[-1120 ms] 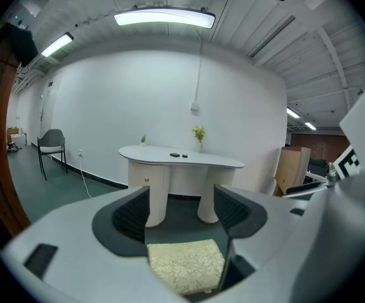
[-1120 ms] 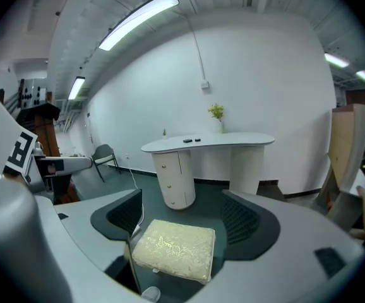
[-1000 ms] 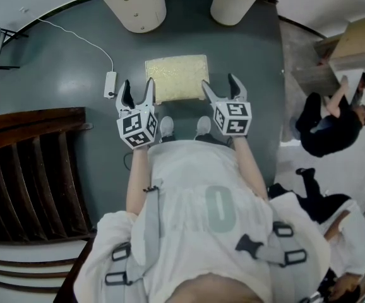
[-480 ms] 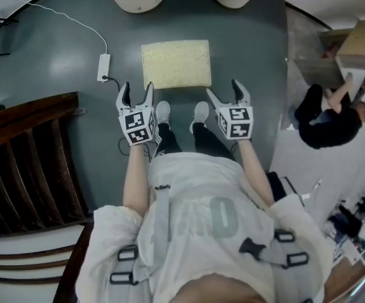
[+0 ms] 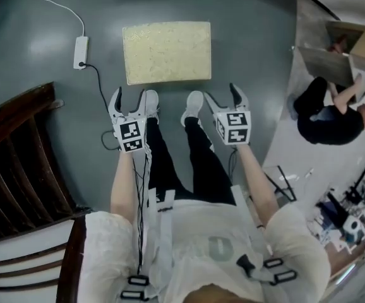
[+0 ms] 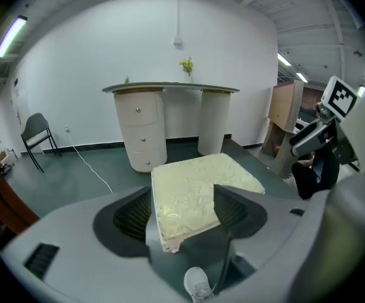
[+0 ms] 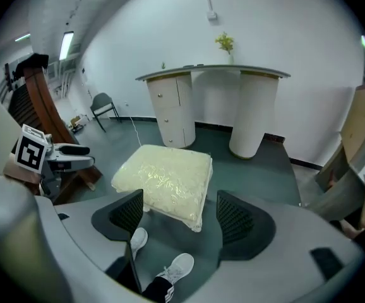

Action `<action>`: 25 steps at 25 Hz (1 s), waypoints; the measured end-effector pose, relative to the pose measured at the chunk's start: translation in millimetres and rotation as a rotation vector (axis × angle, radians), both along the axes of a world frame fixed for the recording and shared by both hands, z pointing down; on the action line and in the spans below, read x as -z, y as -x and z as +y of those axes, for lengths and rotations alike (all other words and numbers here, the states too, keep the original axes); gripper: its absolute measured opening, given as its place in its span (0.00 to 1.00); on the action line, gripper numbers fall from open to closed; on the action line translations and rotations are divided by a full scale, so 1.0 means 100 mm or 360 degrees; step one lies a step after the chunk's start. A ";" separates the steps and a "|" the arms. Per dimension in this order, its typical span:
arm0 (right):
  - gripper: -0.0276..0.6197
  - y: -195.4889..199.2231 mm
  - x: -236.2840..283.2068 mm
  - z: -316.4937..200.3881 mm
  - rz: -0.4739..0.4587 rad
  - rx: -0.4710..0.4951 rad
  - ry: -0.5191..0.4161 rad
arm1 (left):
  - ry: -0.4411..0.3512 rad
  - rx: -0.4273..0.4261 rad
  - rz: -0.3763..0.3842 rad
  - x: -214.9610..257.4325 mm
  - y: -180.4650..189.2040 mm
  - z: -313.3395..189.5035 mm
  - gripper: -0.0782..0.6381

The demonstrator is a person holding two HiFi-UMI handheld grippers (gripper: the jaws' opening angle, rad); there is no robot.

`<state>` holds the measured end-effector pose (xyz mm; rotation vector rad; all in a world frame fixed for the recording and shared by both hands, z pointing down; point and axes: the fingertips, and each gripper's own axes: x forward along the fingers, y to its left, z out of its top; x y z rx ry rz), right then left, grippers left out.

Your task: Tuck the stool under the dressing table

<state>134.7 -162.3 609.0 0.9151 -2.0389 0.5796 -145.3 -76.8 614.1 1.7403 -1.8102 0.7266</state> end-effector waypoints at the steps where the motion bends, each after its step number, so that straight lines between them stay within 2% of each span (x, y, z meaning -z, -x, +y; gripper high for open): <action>1: 0.60 -0.02 -0.19 0.01 0.0027 0.0022 0.0009 | 0.0004 -0.0012 -0.0006 -0.15 0.01 0.01 0.53; 9: 0.60 0.07 -1.51 0.20 0.0265 0.0252 0.0100 | 0.0168 -0.0107 -0.0061 -1.35 0.18 0.20 0.53; 14: 0.60 -0.02 -2.10 0.26 0.0380 0.0319 0.0152 | 0.0355 -0.0174 -0.0063 -2.02 0.22 0.44 0.53; 20: 0.60 0.01 -2.39 0.16 0.0409 0.0353 0.0134 | 0.0438 -0.0126 -0.0030 -2.36 0.34 0.44 0.53; 25: 0.60 0.02 -2.54 0.10 0.0419 0.0287 0.0121 | 0.0446 -0.0199 -0.0037 -2.48 0.36 0.35 0.53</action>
